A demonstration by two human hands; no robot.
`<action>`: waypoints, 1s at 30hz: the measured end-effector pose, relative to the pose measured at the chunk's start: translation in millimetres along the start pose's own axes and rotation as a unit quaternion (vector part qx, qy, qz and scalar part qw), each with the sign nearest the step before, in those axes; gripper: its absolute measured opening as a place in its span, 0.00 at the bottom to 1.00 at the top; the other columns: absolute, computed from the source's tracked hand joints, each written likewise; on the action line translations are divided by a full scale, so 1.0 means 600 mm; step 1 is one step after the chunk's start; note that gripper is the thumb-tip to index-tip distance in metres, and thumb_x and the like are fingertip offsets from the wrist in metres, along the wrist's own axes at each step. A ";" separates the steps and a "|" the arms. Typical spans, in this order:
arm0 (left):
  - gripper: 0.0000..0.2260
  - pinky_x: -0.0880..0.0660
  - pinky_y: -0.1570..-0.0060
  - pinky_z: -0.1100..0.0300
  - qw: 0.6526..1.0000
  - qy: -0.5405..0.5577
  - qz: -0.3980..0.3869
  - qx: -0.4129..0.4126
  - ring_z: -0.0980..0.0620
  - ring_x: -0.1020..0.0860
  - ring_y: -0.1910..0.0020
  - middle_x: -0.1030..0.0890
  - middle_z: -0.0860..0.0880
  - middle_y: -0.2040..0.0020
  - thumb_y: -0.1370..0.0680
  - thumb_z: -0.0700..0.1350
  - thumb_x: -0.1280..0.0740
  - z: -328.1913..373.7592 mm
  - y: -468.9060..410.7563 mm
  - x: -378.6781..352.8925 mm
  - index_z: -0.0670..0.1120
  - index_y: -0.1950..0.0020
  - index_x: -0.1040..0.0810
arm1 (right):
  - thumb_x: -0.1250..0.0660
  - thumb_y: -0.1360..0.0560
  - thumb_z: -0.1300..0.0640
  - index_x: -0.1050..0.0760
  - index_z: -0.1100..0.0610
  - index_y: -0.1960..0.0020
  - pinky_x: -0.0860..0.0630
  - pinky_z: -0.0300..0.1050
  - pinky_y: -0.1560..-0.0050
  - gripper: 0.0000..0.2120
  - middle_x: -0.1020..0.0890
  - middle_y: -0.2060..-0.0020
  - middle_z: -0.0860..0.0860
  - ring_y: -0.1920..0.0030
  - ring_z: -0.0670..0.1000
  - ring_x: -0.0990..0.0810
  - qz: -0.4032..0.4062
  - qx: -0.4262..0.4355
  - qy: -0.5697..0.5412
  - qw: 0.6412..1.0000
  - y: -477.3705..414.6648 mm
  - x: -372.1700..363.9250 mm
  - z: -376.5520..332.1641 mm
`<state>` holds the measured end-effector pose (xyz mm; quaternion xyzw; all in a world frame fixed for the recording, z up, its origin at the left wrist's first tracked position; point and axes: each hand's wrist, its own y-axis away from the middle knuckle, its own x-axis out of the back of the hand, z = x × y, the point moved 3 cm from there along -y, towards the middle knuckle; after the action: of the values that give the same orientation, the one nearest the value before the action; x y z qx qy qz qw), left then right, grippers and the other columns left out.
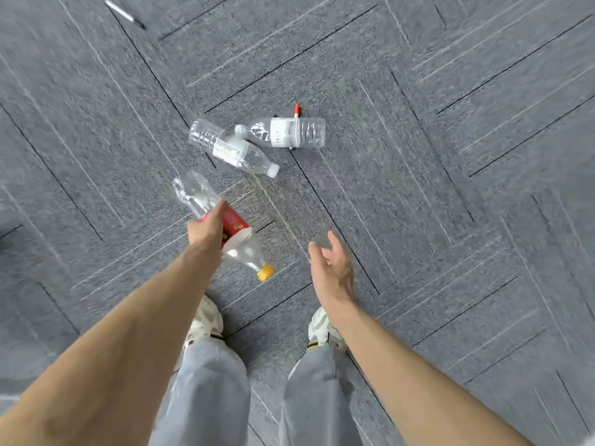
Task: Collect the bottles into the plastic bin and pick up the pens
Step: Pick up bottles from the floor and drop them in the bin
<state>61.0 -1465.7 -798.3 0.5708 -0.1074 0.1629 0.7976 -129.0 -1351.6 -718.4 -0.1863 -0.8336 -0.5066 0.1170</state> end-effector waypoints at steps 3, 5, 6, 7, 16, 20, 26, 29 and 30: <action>0.31 0.26 0.65 0.59 0.999 -0.039 0.023 -0.023 0.51 0.23 0.62 0.22 0.46 0.54 0.32 0.58 0.27 0.004 0.040 0.066 0.44 0.36 0.31 | 0.40 0.19 0.47 0.40 0.51 0.22 0.34 0.38 0.45 0.27 0.21 0.36 0.51 0.48 0.44 0.26 -0.011 0.014 0.008 1.000 0.026 -0.013 -0.032; 0.27 0.26 0.63 0.59 0.996 -0.066 0.041 -0.046 0.49 0.23 0.61 0.23 0.46 0.55 0.30 0.56 0.28 0.008 0.068 0.107 0.44 0.38 0.31 | 0.39 0.19 0.47 0.39 0.52 0.23 0.33 0.38 0.44 0.27 0.20 0.36 0.51 0.47 0.45 0.25 -0.021 0.021 0.010 1.000 0.038 -0.025 -0.055; 0.29 0.23 0.58 0.56 0.994 -0.081 0.047 -0.056 0.47 0.22 0.58 0.22 0.45 0.53 0.32 0.57 0.28 0.012 0.080 0.126 0.44 0.38 0.30 | 0.39 0.19 0.48 0.38 0.53 0.23 0.32 0.39 0.44 0.27 0.20 0.36 0.52 0.46 0.46 0.23 -0.024 0.021 0.006 0.999 0.041 -0.032 -0.067; 0.30 0.22 0.53 0.53 0.993 -0.086 0.057 -0.058 0.45 0.21 0.54 0.21 0.44 0.49 0.35 0.59 0.27 0.018 0.089 0.144 0.46 0.38 0.29 | 0.38 0.19 0.49 0.36 0.54 0.24 0.31 0.39 0.44 0.26 0.20 0.37 0.53 0.44 0.49 0.22 -0.026 0.023 0.005 0.999 0.043 -0.041 -0.079; 0.39 0.22 0.44 0.45 0.996 -0.057 0.038 -0.063 0.42 0.20 0.49 0.20 0.45 0.46 0.41 0.64 0.30 0.074 0.025 0.221 0.50 0.34 0.33 | 0.38 0.20 0.49 0.31 0.53 0.27 0.31 0.40 0.44 0.22 0.22 0.35 0.53 0.39 0.52 0.23 -0.055 0.101 0.091 0.989 -0.032 -0.149 -0.176; 0.38 0.22 0.45 0.48 0.995 -0.055 0.032 -0.081 0.45 0.20 0.50 0.21 0.47 0.48 0.38 0.62 0.30 0.073 -0.039 0.225 0.49 0.32 0.34 | 0.36 0.22 0.49 0.28 0.55 0.30 0.30 0.41 0.43 0.22 0.21 0.37 0.53 0.39 0.55 0.22 -0.004 0.143 0.137 0.980 -0.126 -0.223 -0.201; 0.41 0.24 0.40 0.50 0.992 -0.031 0.043 -0.116 0.46 0.21 0.46 0.21 0.47 0.44 0.36 0.62 0.29 0.059 -0.142 0.230 0.51 0.27 0.39 | 0.33 0.26 0.43 0.41 0.54 0.22 0.41 0.55 0.27 0.37 0.36 0.24 0.53 0.27 0.57 0.39 0.066 0.307 0.374 0.873 -0.244 -0.323 -0.207; 0.41 0.24 0.41 0.48 0.992 -0.027 0.020 -0.118 0.46 0.20 0.48 0.21 0.46 0.44 0.35 0.61 0.27 0.055 -0.181 0.230 0.49 0.27 0.39 | 0.31 0.28 0.41 0.50 0.57 0.20 0.44 0.59 0.27 0.46 0.42 0.23 0.57 0.26 0.59 0.43 0.101 0.335 0.495 0.795 -0.288 -0.340 -0.198; 0.40 0.24 0.41 0.48 0.992 -0.029 0.016 -0.121 0.47 0.20 0.48 0.21 0.45 0.44 0.33 0.60 0.27 0.054 -0.191 0.230 0.49 0.27 0.39 | 0.30 0.28 0.42 0.50 0.59 0.20 0.44 0.60 0.28 0.47 0.40 0.24 0.59 0.27 0.60 0.42 0.114 0.352 0.528 0.765 -0.297 -0.343 -0.196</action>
<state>232.9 -1511.3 -838.9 0.4725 -0.1582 0.1449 0.8548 -19.0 -1570.2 -886.3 0.0714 -0.7328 -0.1791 0.6526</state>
